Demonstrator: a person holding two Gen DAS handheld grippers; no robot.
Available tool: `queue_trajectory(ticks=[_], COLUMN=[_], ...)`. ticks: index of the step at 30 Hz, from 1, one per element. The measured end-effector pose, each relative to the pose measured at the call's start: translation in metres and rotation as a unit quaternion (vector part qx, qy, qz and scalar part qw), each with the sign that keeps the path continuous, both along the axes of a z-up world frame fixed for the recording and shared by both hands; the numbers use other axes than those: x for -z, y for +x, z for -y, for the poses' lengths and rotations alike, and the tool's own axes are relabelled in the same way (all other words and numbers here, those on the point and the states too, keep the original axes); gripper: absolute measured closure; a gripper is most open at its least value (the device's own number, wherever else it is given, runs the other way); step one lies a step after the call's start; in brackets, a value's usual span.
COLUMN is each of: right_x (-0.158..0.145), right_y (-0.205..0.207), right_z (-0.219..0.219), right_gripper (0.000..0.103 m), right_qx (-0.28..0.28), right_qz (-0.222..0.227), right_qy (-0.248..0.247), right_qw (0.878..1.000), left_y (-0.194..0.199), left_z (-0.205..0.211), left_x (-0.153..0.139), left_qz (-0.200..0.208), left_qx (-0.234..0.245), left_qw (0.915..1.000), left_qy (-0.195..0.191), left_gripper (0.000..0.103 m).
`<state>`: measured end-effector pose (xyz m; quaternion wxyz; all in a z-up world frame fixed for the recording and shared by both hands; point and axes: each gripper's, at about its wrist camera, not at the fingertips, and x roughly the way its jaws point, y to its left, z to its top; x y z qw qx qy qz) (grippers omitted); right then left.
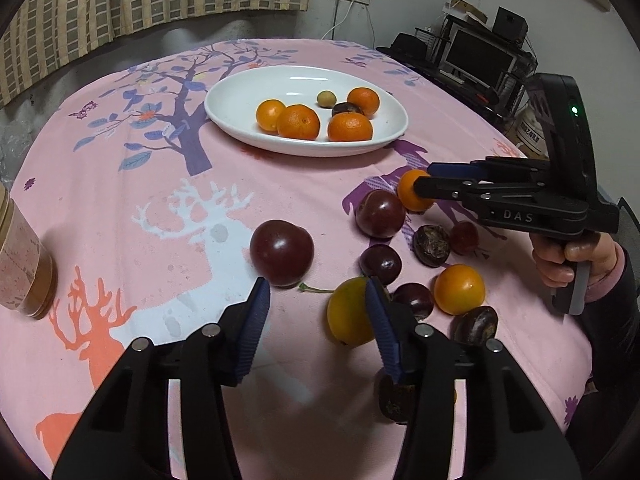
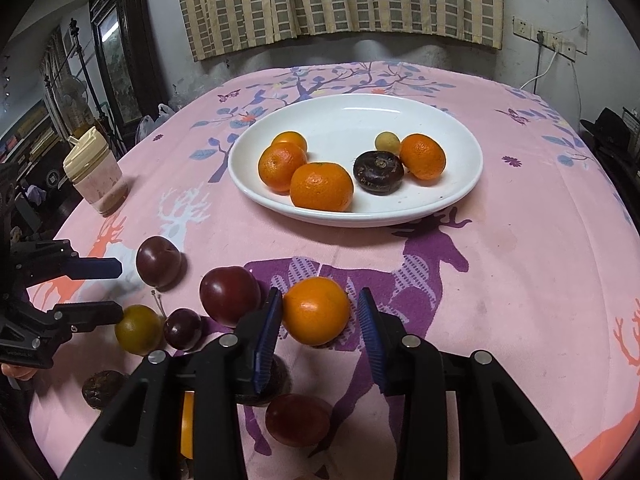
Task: Organize fruits
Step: 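Grasp a mandarin with the right tool while the left tool grasps a yellow-brown fruit, then place both fruits onto the white plate and open both tools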
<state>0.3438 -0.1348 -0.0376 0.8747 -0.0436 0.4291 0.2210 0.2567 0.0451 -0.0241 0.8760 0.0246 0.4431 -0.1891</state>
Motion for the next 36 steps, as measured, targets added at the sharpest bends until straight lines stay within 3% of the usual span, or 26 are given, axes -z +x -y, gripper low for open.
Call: queue_trajectory(ticks=[5,14,20,24,31,36], right_x=[0.012,0.019,0.006,-0.004,-0.007,-0.008], right_y=[0.004,0.003,0.002,0.002,0.001,-0.002], right_z=[-0.009,-0.015,-0.002,0.008,0.006,0.004], right_gripper=[0.062,0.065,0.065,0.065,0.065,0.065], right_qx=[-0.02,-0.014,0.001,0.016,0.009,0.005], right_qz=[-0.034,-0.032,-0.019,-0.008,-0.008,-0.005], right_qy=[0.012,-0.009,0.019,0.035,0.034,0.033], right_qw=[0.999,0.999,1.0,0.999,0.999,0.999], left_y=[-0.002,-0.002,-0.002,-0.008,-0.012,-0.006], left_z=[0.003,0.003,-0.004,-0.004,0.018,0.019], left_x=[0.001,0.0,-0.003,-0.006,0.006,0.015], left_qz=[0.0,0.001,0.003,0.004,-0.012,-0.016], left_qx=[0.006,0.006,0.001,0.027,0.067,0.047], left_qw=[1.0,1.0,1.0,0.9993,0.9977,0.9986], left_qy=[0.0,0.001,-0.009,-0.025,-0.006,0.018], left_gripper=[0.053,0.053,0.055,0.056,0.065,0.065])
